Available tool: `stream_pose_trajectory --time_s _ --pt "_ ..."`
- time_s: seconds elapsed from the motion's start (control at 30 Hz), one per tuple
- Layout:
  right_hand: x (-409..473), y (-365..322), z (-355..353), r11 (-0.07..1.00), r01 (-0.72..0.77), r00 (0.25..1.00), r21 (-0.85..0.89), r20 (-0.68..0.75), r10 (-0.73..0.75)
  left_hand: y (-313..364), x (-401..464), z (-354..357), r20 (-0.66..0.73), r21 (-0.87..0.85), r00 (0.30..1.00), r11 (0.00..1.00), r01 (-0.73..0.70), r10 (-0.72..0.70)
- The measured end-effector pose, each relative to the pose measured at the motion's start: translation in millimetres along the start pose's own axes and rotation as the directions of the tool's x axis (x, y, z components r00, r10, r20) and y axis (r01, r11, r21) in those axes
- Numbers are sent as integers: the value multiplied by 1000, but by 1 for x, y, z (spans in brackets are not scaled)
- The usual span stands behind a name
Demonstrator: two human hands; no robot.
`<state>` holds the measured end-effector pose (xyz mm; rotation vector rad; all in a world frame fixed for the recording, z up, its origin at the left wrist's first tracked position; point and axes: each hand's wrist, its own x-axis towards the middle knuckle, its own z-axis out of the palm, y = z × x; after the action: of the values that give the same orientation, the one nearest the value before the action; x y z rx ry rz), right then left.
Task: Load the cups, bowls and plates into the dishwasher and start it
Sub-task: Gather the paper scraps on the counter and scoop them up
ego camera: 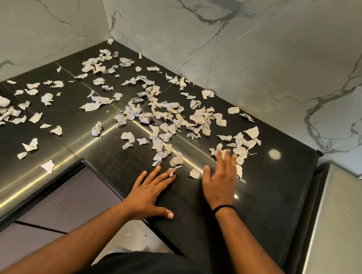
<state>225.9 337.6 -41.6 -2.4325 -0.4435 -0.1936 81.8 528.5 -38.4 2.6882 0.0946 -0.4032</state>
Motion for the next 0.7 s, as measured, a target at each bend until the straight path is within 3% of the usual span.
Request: stream_pose_trajectory --time_s 0.07,0.13,0.2,0.3,0.37,0.43,0.53,0.63,0.7 --pt "10 14 -3 983 -99 986 -153 119 117 1 0 -1 13 -1 1000 1000 1 -1" --pt "9 20 -1 971 -88 964 -223 228 140 2 1 -2 19 -4 1000 1000 4 -4" --pt "1 16 3 973 13 956 -230 289 56 3 1 -3 19 -11 1000 1000 7 -7" --pt "-8 2 7 988 134 925 -76 366 -97 4 2 -4 26 -6 1000 1000 13 -13" --pt "-1 -2 3 988 148 936 44 316 -154 4 2 -4 26 -11 1000 1000 15 -14" --pt "17 2 -4 985 171 970 15 171 -171 4 3 -4 29 -18 999 1000 14 -14" --pt "58 17 -17 983 59 994 -172 105 -41 3 4 -3 23 -14 1000 1000 13 -13" --pt "82 32 -22 948 -103 952 -302 245 182 0 8 -4 11 -43 1000 999 11 -11" --pt "75 34 -13 939 -64 919 -338 346 187 -1 11 -6 12 -53 1000 999 12 -11"
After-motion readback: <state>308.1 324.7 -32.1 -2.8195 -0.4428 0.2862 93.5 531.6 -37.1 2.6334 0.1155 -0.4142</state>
